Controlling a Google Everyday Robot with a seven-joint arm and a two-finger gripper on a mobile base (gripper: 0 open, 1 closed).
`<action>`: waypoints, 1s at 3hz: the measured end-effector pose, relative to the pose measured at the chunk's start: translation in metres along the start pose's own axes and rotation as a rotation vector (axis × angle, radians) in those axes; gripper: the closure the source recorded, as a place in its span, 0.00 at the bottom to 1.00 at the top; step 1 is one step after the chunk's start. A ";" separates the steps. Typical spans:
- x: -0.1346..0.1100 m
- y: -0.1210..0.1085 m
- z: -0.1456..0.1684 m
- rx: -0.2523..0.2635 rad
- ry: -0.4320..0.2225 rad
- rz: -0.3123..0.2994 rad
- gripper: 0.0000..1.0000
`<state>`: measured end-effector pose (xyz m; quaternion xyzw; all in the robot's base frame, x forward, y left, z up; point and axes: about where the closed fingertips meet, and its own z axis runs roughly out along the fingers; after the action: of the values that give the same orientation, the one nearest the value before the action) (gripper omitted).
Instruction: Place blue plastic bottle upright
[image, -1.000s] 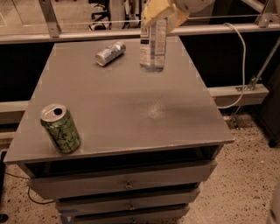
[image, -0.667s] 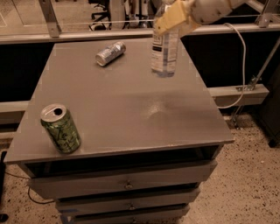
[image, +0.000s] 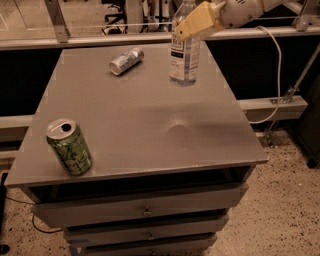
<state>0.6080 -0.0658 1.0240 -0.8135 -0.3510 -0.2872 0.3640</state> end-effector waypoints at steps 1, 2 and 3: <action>-0.001 -0.008 0.017 0.124 -0.024 -0.164 1.00; -0.009 -0.012 0.014 0.137 -0.055 -0.359 1.00; -0.019 -0.008 0.006 0.098 -0.054 -0.508 1.00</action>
Offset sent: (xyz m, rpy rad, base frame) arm -0.0302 -0.0051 -0.0193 -0.1585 -0.4024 0.5511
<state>0.5922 -0.0639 1.0099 -0.6881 -0.5672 -0.3303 0.3095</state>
